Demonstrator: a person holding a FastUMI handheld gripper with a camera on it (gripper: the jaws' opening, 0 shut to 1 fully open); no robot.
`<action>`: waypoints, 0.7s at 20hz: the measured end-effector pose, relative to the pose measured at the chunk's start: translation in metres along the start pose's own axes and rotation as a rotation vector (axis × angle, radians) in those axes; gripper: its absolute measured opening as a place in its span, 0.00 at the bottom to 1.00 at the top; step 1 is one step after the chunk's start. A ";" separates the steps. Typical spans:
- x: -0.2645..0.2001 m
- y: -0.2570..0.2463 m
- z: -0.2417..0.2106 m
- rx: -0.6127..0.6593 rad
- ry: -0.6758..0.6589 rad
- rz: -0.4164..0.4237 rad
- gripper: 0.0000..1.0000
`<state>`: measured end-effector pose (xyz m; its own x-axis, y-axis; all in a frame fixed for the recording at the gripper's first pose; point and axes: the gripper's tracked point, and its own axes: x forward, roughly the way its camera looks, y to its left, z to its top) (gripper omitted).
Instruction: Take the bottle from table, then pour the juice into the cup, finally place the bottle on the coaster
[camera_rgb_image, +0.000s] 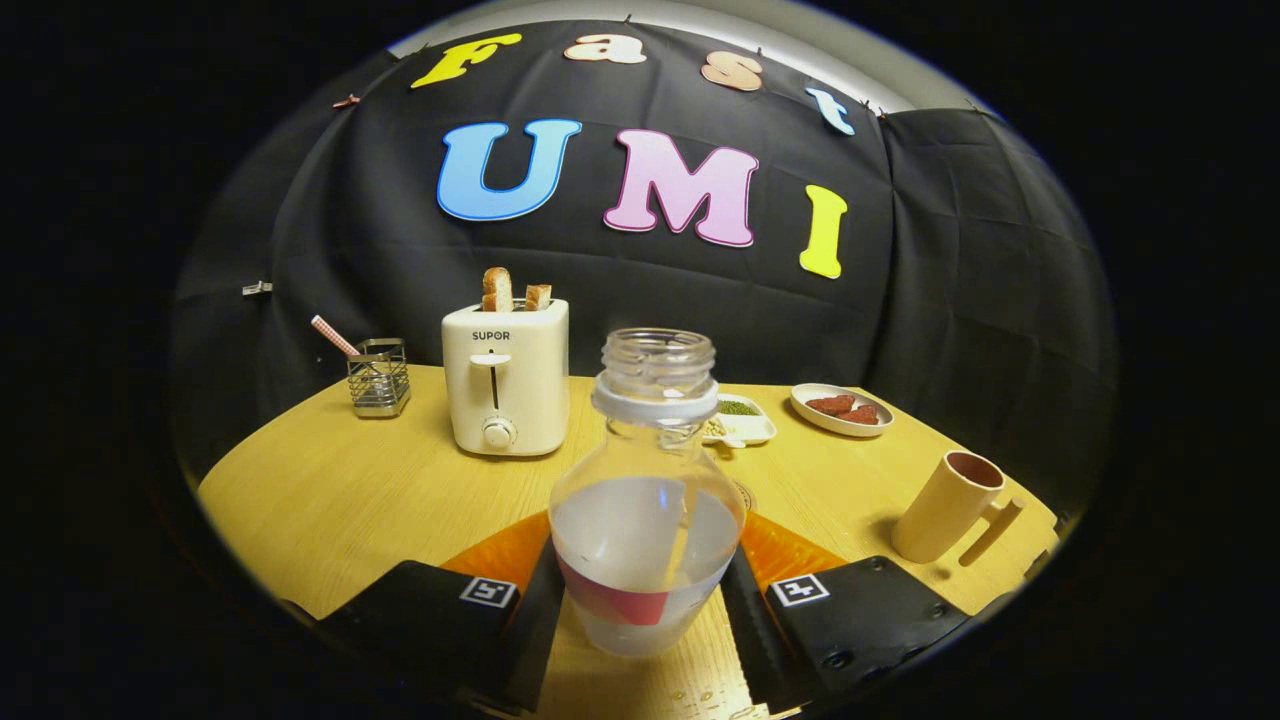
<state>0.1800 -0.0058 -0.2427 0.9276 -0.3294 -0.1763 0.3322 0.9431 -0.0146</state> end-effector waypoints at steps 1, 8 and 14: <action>-0.002 -0.002 0.000 0.004 0.003 0.005 0.75; -0.016 -0.011 0.028 0.038 -0.015 0.057 0.73; -0.036 -0.015 0.072 0.140 -0.009 0.144 0.73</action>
<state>0.1543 -0.0117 -0.1654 0.9684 -0.1928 -0.1580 0.2161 0.9652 0.1471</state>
